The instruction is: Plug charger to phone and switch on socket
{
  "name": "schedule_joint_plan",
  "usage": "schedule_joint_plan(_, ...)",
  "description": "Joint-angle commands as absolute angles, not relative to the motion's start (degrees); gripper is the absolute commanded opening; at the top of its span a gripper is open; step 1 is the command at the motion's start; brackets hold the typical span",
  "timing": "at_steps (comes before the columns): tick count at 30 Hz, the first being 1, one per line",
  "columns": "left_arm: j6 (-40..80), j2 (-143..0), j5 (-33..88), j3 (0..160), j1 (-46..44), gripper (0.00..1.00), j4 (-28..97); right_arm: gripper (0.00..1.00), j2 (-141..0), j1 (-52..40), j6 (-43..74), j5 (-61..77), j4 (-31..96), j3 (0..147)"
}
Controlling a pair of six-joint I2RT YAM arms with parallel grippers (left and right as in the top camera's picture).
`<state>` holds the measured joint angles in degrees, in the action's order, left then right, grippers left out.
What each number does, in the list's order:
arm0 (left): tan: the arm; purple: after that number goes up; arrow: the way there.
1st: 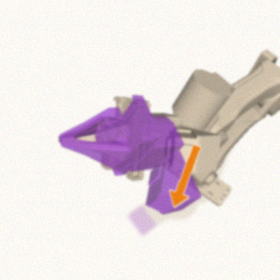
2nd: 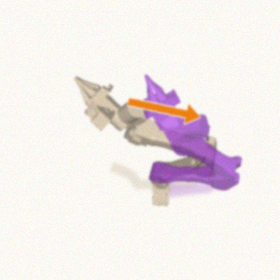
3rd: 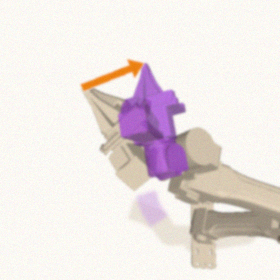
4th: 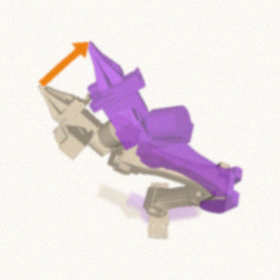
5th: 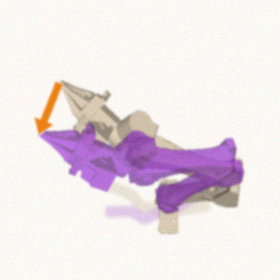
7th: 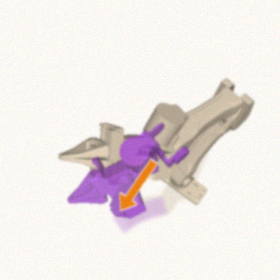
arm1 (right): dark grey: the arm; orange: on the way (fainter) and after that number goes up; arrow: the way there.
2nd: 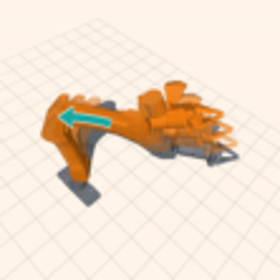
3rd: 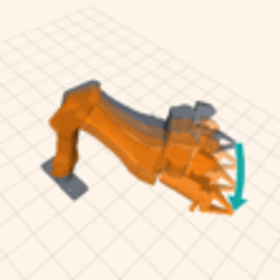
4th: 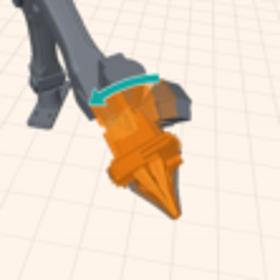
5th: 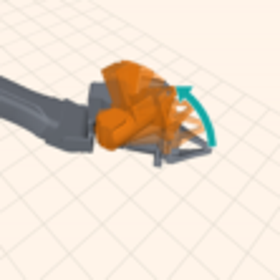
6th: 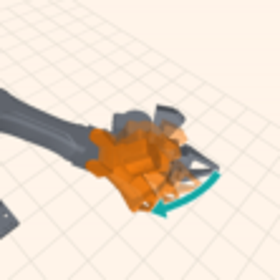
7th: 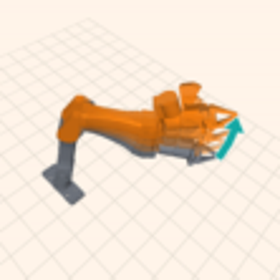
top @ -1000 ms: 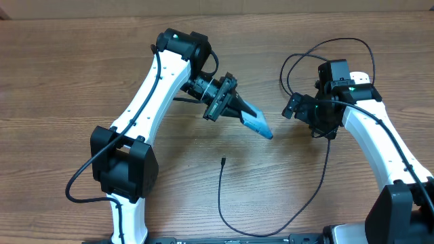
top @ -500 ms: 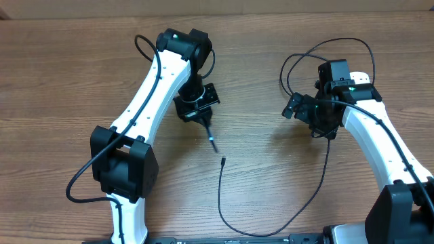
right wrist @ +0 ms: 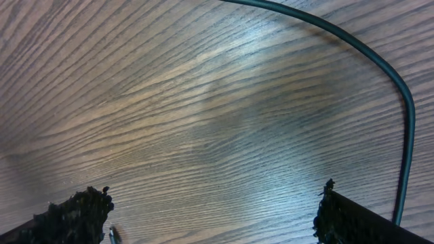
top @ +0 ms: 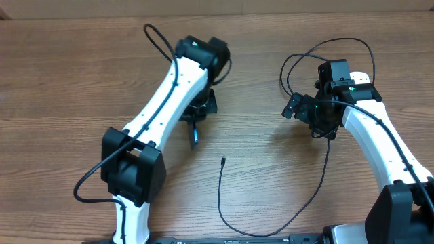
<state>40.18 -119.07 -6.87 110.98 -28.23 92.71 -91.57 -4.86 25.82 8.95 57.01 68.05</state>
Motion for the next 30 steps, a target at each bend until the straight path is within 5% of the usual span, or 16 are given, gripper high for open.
schedule_joint_plan(1, 42.89, -120.38, -10.46, 108.84, -28.62, 0.04, 91.90, 1.00, -92.07, -4.64, 25.63, 8.43, 56.84, 67.90)
schedule_joint_plan(9, 25.39, -120.88, 3.38, 103.53, -28.49, 0.04, 80.88, 1.00, -92.07, -4.64, 25.63, 8.43, 56.86, 67.90)
schedule_joint_plan(30, 22.81, -120.88, -1.43, 99.44, -29.23, 0.04, 72.40, 1.00, -92.07, -4.64, 25.63, 8.43, 56.84, 67.90)
